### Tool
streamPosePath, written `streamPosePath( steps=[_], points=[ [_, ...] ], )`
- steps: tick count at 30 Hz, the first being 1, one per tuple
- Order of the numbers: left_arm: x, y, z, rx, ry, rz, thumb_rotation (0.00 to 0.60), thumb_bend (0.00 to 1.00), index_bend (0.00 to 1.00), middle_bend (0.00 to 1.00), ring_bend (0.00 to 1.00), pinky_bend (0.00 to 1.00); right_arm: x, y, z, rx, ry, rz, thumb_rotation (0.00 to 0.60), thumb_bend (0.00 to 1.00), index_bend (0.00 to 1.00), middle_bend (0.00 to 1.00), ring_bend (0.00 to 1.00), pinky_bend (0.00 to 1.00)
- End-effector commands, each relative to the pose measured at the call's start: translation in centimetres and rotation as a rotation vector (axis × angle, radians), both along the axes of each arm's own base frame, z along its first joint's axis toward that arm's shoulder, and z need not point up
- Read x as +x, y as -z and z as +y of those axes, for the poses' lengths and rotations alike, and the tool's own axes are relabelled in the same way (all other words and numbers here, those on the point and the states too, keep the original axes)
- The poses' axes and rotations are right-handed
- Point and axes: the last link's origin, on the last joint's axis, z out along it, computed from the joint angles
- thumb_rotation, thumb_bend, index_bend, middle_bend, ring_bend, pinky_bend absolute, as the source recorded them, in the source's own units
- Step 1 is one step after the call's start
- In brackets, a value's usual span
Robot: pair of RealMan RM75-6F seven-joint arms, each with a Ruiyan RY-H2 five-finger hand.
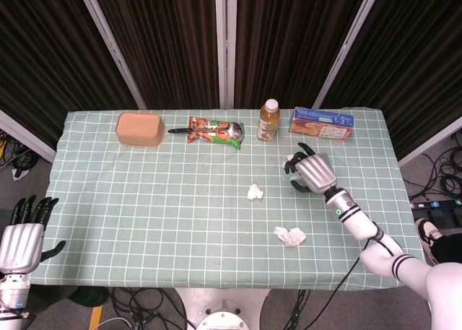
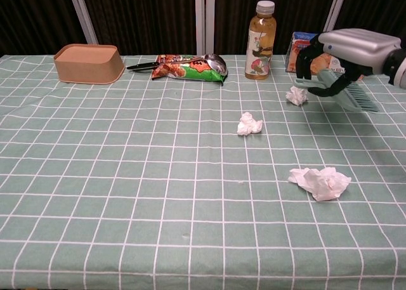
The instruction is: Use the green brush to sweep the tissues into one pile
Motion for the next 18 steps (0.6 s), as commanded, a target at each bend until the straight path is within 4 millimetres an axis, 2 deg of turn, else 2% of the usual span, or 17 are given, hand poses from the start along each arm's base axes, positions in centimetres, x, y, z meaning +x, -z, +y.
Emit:
streamPosePath(
  steps=[1,11,18],
  points=[
    [0.1,-0.2,-0.1,0.002,-0.008,0.006,0.6,0.16,0.12,0.12,0.0,0.0,2.6,-0.3,-2.9,0.03,-0.081,-0.059,0.6,0.35,0.71,0.62,0.29,0.12],
    [0.8,-0.7,-0.5,0.013,-0.025,0.021,0.6,0.16,0.12,0.12,0.0,0.0,4.0,2.8,-5.6,0.09,-0.056,-0.042,0.6,0.36,0.72,0.62,0.3,0.14],
    [1.2,-0.9,-0.7,0.021,-0.034,0.031,0.6,0.16,0.12,0.12,0.0,0.0,4.3,5.2,-5.5,0.137,-0.031,-0.03,0.6,0.37,0.72,0.62,0.3,0.14]
  ],
)
